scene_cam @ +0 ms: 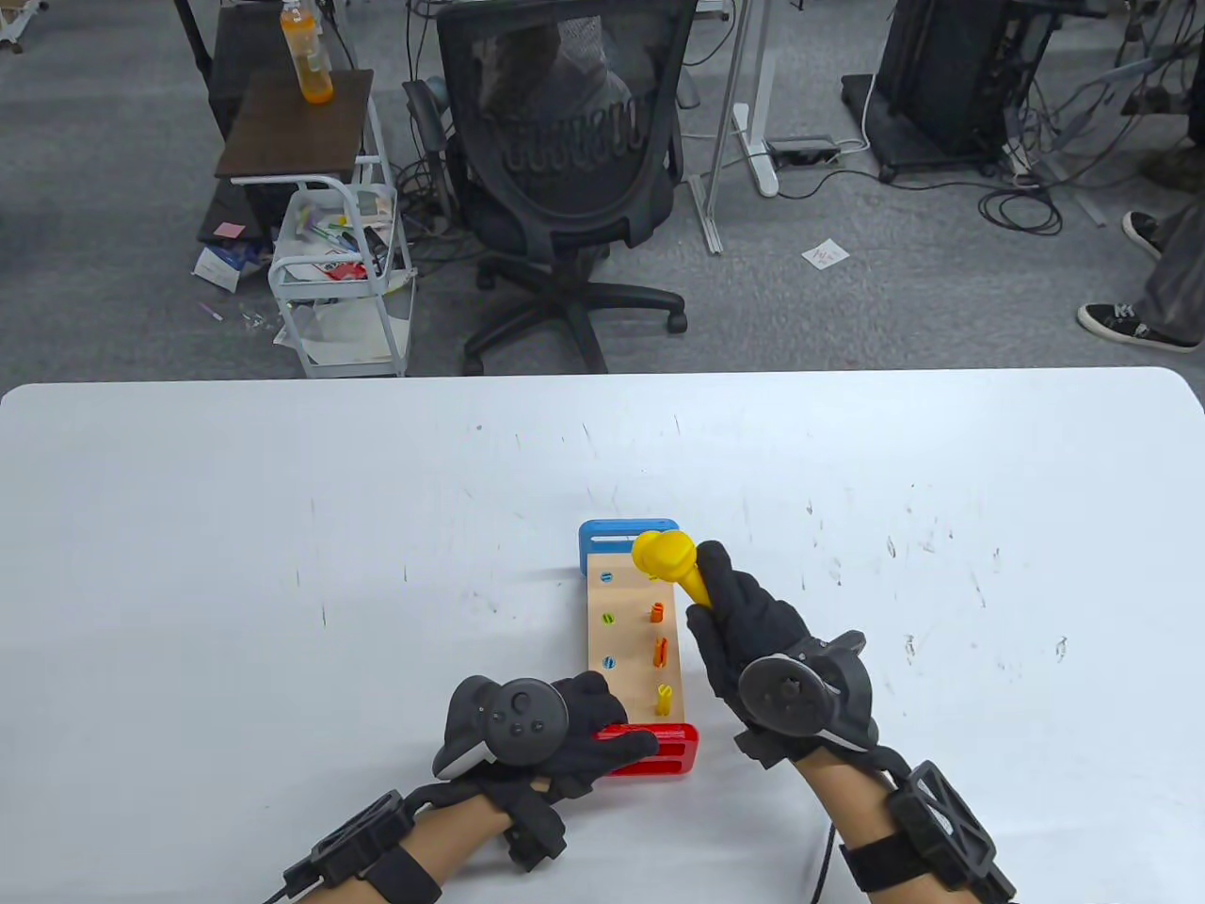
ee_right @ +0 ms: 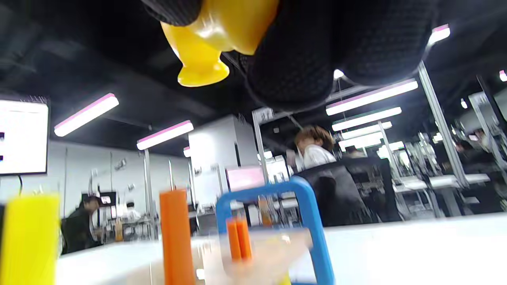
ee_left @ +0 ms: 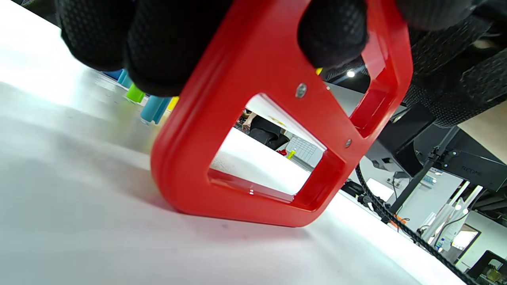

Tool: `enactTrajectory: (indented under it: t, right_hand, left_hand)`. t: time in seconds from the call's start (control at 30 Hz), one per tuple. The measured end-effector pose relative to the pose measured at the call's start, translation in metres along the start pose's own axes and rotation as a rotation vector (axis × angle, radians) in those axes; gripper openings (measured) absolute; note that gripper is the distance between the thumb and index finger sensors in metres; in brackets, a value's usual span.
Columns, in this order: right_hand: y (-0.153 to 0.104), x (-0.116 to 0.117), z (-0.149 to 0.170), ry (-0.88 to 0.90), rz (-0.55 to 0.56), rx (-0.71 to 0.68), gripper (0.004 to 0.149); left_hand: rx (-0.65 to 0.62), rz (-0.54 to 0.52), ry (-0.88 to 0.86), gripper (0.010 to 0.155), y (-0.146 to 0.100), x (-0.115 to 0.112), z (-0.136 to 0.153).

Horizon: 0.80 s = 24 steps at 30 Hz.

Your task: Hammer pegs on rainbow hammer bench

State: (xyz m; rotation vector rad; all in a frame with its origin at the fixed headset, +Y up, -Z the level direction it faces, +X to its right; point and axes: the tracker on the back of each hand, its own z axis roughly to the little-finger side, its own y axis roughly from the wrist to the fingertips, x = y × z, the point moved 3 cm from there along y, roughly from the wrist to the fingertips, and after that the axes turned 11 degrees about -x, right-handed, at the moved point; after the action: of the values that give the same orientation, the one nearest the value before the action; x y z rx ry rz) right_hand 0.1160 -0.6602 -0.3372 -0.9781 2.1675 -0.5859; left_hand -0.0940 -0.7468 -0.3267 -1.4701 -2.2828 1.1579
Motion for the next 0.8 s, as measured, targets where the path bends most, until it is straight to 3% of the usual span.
enactTrajectory:
  t: [0.23,0.33,0.37,0.43,0.47,0.5,0.53,0.57,0.6,0.63,0.7,0.8]
  right_hand:
    - [-0.006,-0.002,-0.001,-0.010,0.080,-0.059,0.068]
    - [-0.008,0.009,0.001,-0.020,0.028,-0.057,0.067]
    - [-0.006,0.016,0.003,-0.027,-0.048,-0.044,0.065]
    - [-0.003,0.056,0.016,0.009,-0.641,0.122,0.066]
    - [-0.013,0.055,0.018,0.106,-0.847,0.203,0.067]
    - [-0.011,0.046,0.015,0.084,-0.671,0.159,0.065]
    - [-0.010,0.035,0.015,0.053,-0.298,0.120,0.063]
    - [-0.008,0.027,0.014,0.053,-0.127,0.080,0.064]
    - [-0.006,0.020,0.013,0.019,-0.180,0.072,0.064]
    - [-0.007,0.017,0.012,0.006,-0.166,0.074,0.065]
    - [-0.005,0.004,0.008,-0.016,-0.011,0.026,0.065]
    - [-0.006,-0.006,0.003,-0.010,0.073,-0.023,0.069]
  left_hand:
    - [0.001,0.000,0.002,0.060,0.000,0.000,0.000]
    - [0.001,0.000,0.002,0.060,0.000,0.000,0.000]
    - [0.001,0.000,0.001,0.060,0.000,0.000,0.000]
    - [0.001,0.000,0.000,0.060,0.000,0.000,0.000]
    - [0.001,0.000,0.001,0.060,0.000,0.000,0.000]
    - [0.001,-0.001,0.000,0.060,0.000,0.000,0.000]
    - [0.001,0.000,0.000,0.060,0.000,0.000,0.000]
    - [0.000,0.001,0.002,0.060,0.000,0.000,0.000]
    - [0.000,-0.001,0.000,0.060,0.000,0.000,0.000]
    - [0.000,-0.001,0.000,0.060,0.000,0.000,0.000]
    - [0.000,0.000,0.001,0.060,0.000,0.000,0.000]
    - [0.000,0.000,0.001,0.060,0.000,0.000,0.000]
